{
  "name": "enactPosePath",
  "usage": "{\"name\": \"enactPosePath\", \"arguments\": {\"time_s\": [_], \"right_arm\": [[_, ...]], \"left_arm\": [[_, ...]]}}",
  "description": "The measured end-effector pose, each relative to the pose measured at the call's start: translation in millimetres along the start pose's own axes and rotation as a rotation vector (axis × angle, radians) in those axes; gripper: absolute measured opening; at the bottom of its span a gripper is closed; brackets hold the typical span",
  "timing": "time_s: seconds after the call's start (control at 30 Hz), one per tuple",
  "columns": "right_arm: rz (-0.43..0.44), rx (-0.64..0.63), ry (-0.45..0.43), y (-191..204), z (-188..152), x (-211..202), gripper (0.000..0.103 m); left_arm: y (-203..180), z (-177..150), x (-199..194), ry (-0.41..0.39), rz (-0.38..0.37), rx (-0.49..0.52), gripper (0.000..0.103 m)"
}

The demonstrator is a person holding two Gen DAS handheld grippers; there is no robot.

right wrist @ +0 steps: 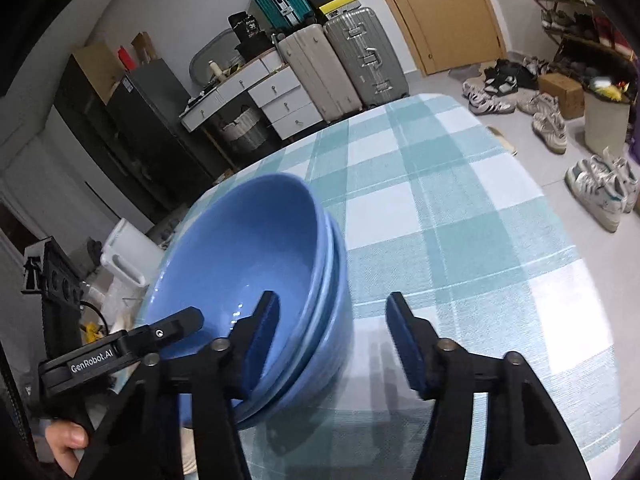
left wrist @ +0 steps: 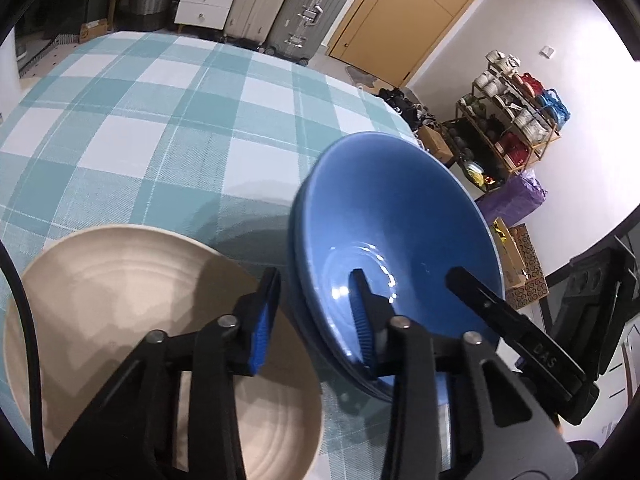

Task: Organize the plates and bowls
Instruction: 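Close the right gripper on the nested bowls' rim while the left gripper grips too, then lift the nested blue bowls with both grippers and carry them over the cream plates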

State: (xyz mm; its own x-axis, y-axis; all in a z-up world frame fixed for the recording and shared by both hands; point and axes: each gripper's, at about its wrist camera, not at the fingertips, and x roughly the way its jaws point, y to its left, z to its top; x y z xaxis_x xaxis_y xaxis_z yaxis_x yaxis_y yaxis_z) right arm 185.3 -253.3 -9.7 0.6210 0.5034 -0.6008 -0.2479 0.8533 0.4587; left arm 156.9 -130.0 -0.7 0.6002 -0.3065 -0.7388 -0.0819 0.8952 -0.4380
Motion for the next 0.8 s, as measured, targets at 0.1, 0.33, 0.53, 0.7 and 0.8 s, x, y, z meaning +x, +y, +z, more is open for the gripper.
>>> {"name": "enactPosePath", "arguments": {"time_s": [0.1,0.33,0.53,0.7,0.8], "right_arm": [[0.02,-0.017,-0.011,4.6,-0.6,-1.2,0.036],[-0.034,-0.062,-0.028,13.4,-1.9,-5.0,0.033],[-0.035,-0.064,-0.049,16.8,-0.5,-15.4,0.033],[-0.029,-0.085,-0.073,28.3,0.3,-27.2,0.033],[-0.022,-0.111,-0.088,39.8,0.1,-34.9,0.033]], "left_arm": [[-7.4,-2.6,-2.0,-0.018,0.029,0.025,0.028],[-18.7,-6.8,-7.5,-0.035,0.07,0.057,0.027],[-25.4,-8.4,-21.3,-0.061,0.073,0.071,0.027],[-26.5,-9.7,-42.5,-0.092,0.075,0.08,0.027],[-23.2,-11.0,-60.3,-0.117,0.078,0.08,0.027]]}}
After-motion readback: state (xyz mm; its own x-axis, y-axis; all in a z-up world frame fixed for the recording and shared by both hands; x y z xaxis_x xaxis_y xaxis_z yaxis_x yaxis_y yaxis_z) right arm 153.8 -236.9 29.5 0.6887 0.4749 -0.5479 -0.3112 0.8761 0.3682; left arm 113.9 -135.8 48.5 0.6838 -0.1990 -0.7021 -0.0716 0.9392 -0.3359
